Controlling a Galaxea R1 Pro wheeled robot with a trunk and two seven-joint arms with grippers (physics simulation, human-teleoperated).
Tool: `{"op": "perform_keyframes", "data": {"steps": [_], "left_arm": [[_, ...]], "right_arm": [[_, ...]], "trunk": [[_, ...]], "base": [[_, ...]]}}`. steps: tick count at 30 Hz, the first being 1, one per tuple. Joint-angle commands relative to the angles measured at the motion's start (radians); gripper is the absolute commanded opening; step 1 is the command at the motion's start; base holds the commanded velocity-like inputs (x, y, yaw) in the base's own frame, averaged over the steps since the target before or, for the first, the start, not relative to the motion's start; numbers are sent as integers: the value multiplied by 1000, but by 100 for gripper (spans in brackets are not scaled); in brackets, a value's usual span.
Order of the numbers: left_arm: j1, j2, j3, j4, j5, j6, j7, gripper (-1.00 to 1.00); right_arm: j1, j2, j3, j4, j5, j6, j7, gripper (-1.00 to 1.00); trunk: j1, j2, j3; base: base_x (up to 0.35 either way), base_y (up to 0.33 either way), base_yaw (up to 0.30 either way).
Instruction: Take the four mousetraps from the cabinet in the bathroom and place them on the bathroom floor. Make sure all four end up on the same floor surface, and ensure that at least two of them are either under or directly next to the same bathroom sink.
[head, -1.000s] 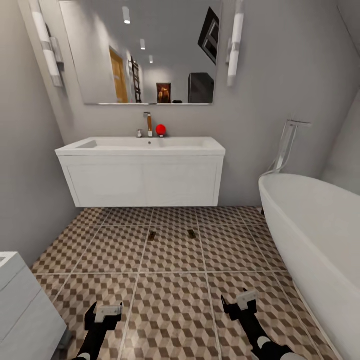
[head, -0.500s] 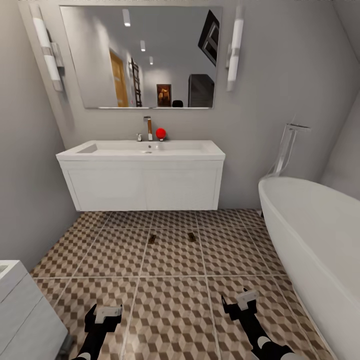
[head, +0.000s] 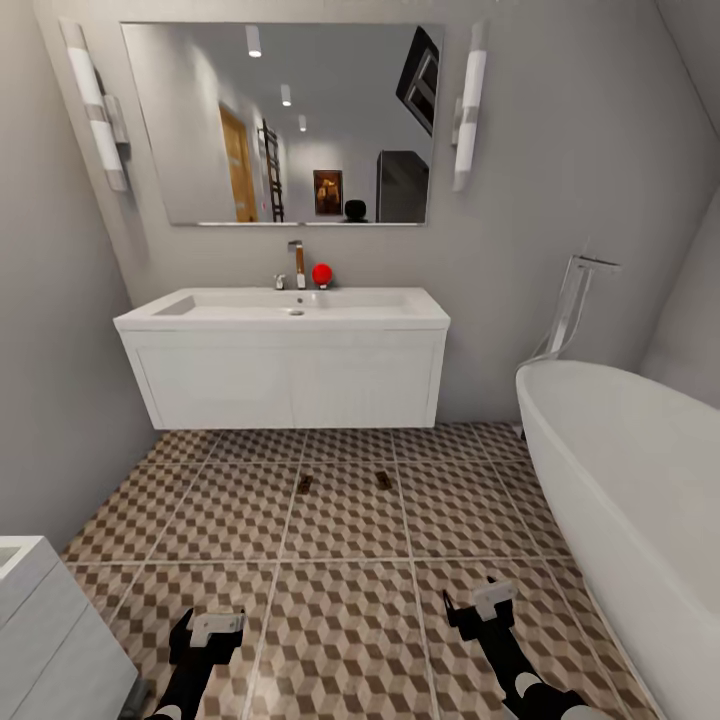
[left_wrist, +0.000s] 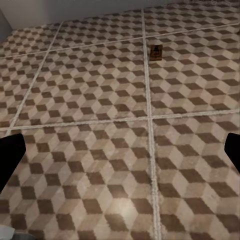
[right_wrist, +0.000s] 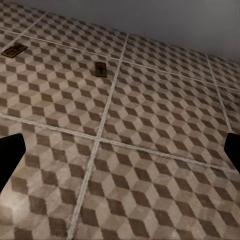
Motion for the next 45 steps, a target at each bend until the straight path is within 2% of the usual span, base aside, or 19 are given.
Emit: {"op": "perform_keyframes", "data": {"steps": [1, 45], "left_arm": [[-1, 0, -9, 4, 7, -5, 2, 100], [-1, 0, -9, 4, 7, -5, 3, 100]], "right_arm": [[-1, 0, 5, 1, 9, -1, -10, 100], [-1, 0, 5, 2, 9, 0, -10, 100]], "trunk": [[-4, 7, 2], [-173, 315, 140]], "base": [[0, 0, 0], [0, 0, 0]]}}
